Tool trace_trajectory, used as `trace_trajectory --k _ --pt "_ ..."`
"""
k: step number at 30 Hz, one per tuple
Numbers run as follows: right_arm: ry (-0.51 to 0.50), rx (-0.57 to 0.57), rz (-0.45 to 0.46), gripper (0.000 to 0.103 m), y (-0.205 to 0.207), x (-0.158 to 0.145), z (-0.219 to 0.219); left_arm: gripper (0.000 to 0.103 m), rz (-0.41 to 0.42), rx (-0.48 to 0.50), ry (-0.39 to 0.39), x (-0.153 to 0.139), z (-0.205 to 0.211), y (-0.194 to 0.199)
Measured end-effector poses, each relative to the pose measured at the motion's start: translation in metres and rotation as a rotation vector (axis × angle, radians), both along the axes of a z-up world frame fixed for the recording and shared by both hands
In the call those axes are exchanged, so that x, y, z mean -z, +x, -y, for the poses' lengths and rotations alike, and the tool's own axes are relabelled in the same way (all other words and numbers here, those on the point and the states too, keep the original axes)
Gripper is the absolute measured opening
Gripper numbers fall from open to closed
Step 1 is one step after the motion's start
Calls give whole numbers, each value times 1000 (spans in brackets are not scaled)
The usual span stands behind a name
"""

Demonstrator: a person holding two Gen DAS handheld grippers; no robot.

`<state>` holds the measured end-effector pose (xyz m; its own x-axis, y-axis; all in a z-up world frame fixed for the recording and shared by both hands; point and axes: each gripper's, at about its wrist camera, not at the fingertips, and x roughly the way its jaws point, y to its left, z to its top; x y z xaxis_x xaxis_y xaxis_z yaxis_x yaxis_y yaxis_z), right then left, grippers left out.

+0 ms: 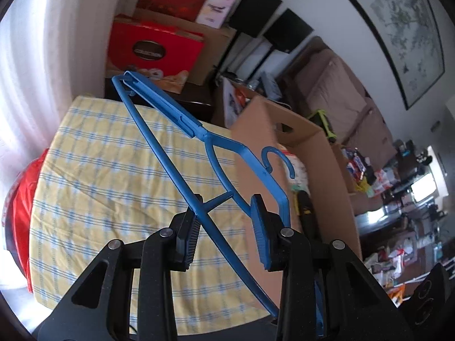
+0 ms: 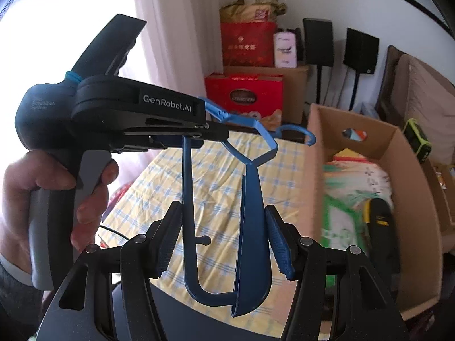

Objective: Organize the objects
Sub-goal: 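Lift the blue hanger with the right tool and carry it over the box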

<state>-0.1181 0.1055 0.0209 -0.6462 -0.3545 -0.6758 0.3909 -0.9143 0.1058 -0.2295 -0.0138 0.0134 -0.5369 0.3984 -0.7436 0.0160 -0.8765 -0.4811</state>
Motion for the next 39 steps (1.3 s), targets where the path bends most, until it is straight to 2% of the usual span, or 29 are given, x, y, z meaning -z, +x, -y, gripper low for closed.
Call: trace_trajectory --k 14,23,32,39 --pt "4 127 -3 60 8 -4 -84 32 -22 129 -35 -15 -107 -15" --pt "-15 216 21 60 4 6 -136 32 12 220 -45 -1 -175 -38" --pt "-39 277 48 60 -5 22 -168 32 61 280 -56 16 -213 -61" --pt "-68 289 90 60 -22 39 -177 32 107 280 -89 38 -221 -75"
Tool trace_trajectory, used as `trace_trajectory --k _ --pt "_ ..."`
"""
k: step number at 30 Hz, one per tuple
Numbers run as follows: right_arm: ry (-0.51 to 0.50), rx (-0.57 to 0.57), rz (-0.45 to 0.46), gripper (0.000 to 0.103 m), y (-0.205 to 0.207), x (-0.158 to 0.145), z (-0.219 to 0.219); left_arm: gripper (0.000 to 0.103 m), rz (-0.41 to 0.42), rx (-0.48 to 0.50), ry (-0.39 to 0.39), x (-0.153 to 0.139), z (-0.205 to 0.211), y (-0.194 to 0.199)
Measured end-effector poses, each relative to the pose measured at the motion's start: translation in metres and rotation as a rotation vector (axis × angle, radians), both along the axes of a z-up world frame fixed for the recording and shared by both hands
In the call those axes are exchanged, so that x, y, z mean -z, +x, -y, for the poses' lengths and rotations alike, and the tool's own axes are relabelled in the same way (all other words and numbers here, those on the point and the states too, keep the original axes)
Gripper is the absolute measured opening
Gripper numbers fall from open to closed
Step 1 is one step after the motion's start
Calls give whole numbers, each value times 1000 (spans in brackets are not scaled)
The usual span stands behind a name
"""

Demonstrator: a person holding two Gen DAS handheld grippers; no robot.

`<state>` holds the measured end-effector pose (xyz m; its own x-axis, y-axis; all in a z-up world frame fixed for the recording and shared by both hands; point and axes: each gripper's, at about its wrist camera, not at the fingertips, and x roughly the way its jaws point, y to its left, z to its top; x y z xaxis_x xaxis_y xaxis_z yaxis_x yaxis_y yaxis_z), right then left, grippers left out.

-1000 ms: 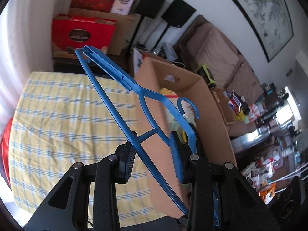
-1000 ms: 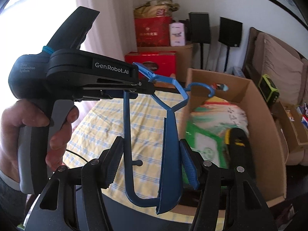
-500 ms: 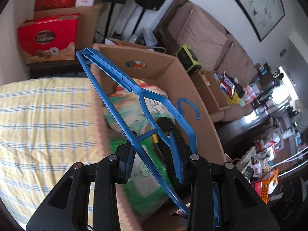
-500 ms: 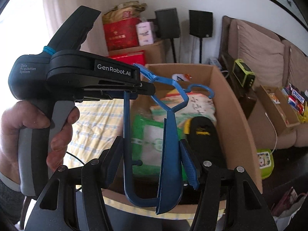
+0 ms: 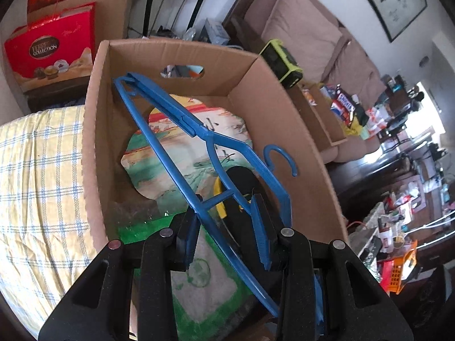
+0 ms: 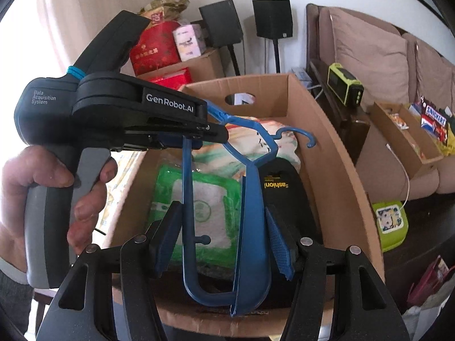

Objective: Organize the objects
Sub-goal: 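Lift the blue hanger with the right tool and carry it over the box, then lower the hanger into the box and open the right tool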

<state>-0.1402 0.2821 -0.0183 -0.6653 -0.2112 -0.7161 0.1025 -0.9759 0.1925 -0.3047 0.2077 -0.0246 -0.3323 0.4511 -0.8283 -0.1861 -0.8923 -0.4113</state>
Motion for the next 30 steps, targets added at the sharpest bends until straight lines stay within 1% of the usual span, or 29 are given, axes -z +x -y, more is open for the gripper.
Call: trace_trajectory --k 2,5,8,10,12,15,18,22,23,24,28,30 --pt "-18 4 13 60 -4 5 -3 32 16 -1 -5 6 0 -4" --pt "-32 16 29 60 -10 11 -6 30 38 11 -36 14 -2 -7" --pt "-57 21 47 60 -14 15 -9 31 30 22 -45 13 -5 -6" --pt "-52 42 58 60 -17 17 -9 31 24 21 -29 10 -2 -7" --pt "-27 54 69 59 -21 19 -7 33 3 11 -17 4 4 -6" --pt "-15 55 84 58 -25 22 -4 37 -25 -1 -13 -6 11 -6" --pt "-18 63 79 58 -24 22 -4 38 -51 -2 -9 -19 21 -3" --pt "-15 74 65 58 -19 17 -3 47 -96 -8 -32 -35 36 8" --pt "-13 76 61 59 -17 16 -3 49 -107 -7 -40 -40 40 10" --pt "-10 79 55 62 -16 14 -3 50 -119 -8 -50 -43 44 15" --pt "3 83 25 76 -12 5 2 61 -159 -18 -91 -49 60 29" --pt "11 83 18 80 -12 3 5 62 -174 -19 -102 -49 70 36"
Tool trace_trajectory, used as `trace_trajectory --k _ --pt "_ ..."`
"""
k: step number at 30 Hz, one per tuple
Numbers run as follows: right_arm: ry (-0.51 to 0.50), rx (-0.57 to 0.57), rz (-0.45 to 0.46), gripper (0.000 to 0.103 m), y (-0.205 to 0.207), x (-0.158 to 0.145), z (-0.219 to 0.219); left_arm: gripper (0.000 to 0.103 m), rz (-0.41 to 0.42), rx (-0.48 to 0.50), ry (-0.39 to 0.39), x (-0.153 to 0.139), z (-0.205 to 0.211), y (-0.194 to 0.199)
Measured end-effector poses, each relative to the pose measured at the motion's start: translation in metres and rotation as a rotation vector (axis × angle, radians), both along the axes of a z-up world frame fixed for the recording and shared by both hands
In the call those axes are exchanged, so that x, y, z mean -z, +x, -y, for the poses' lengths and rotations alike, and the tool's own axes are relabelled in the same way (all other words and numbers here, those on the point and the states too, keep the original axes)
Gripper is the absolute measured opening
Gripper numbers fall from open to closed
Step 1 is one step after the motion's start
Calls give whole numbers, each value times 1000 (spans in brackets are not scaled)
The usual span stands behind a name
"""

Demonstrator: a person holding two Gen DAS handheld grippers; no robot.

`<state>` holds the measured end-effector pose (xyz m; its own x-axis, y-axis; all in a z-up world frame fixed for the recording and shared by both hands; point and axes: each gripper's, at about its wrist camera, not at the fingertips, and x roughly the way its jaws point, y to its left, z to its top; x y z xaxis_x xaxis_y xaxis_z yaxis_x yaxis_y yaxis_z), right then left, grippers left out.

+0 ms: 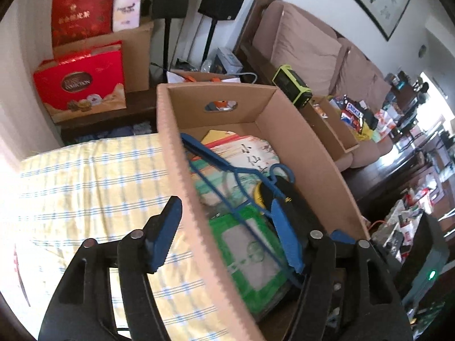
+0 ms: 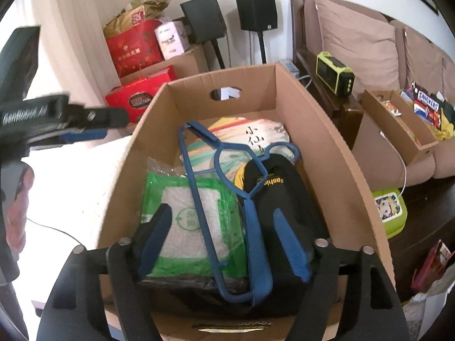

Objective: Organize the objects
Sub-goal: 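Lower the hanger into the box and open the right tool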

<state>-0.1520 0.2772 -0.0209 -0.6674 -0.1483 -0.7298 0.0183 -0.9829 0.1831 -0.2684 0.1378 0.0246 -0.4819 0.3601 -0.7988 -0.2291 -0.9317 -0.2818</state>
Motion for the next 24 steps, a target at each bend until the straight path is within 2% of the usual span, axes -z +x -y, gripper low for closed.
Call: trace_trajectory --k 8,12,14,17,20,21,24 --pt "17 -11 0 81 3 -2 13 62 -24 -24 -45 5 28 26" --pt "32 -19 -1 85 6 -4 20 65 -33 -31 -66 6 38 41" --pt "37 -24 -2 86 8 -6 23 77 -51 -42 -78 6 45 50" --pt "54 -33 -4 89 12 -8 29 83 -65 -61 -73 7 54 61" --pt "79 -51 2 99 15 -9 37 91 -68 -82 -65 9 66 73" --pt "84 -59 0 103 17 -10 41 91 -71 -89 -68 9 69 78" --pt "79 -76 -10 103 21 -13 47 92 -77 -104 -76 11 78 88"
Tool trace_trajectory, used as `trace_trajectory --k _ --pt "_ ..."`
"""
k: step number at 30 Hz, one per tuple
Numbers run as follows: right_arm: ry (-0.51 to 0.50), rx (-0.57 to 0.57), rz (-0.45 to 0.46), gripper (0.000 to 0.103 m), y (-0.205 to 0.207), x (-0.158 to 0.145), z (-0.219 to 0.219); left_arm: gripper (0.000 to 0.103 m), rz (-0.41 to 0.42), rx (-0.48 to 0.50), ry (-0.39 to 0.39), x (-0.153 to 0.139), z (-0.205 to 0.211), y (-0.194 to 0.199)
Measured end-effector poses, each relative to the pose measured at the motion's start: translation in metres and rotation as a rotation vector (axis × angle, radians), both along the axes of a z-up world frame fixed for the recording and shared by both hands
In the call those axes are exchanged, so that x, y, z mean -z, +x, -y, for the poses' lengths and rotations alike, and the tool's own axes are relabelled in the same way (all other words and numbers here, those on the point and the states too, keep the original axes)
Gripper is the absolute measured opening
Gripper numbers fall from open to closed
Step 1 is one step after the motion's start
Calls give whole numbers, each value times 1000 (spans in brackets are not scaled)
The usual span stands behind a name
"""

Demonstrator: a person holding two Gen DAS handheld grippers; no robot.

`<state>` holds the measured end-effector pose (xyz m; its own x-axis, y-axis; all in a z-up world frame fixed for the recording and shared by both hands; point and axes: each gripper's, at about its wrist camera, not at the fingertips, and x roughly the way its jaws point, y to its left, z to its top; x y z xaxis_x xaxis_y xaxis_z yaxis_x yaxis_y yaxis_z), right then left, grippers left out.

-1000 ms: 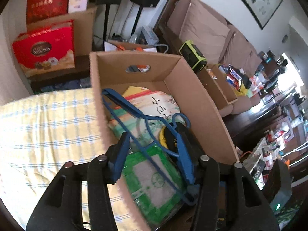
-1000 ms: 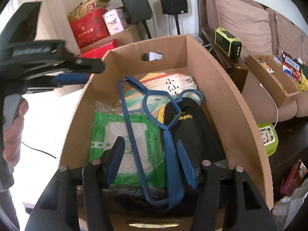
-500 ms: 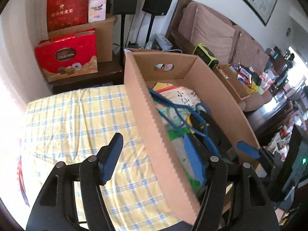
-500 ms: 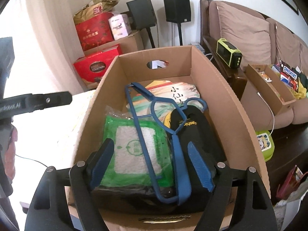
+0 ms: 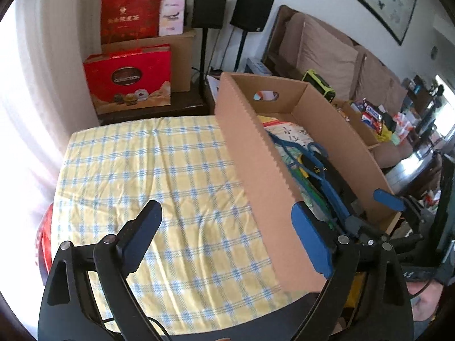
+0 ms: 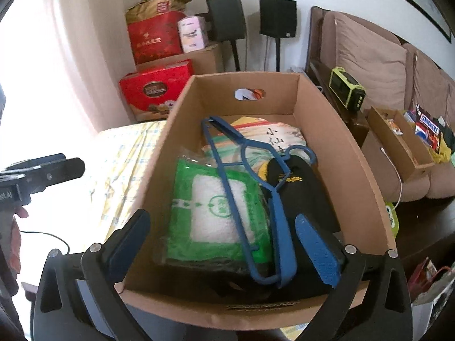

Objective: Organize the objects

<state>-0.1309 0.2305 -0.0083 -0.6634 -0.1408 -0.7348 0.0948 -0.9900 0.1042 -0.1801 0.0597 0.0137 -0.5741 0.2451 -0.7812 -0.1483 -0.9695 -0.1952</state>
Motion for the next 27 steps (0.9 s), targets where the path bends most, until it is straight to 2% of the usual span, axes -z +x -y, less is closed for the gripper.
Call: trace_trajectory --k 3,4,7,10,20,27 --pt "-18 -10 -13 103 5 -4 4 95 3 -16 -1 3 9 10" --pt "-16 -11 -17 103 7 -5 6 103 -3 -21 -11 4 11 14" --pt "-11 -18 -23 103 11 -7 12 103 -23 -42 -48 7 16 26" --pt "3 -22 -34 103 17 -9 18 103 -30 -59 -31 9 24 38" --pt "44 -10 -79 103 46 -16 35 103 -80 -137 -71 9 43 83" --pt "73 11 -115 103 68 -17 42 103 -74 -181 -76 19 49 100"
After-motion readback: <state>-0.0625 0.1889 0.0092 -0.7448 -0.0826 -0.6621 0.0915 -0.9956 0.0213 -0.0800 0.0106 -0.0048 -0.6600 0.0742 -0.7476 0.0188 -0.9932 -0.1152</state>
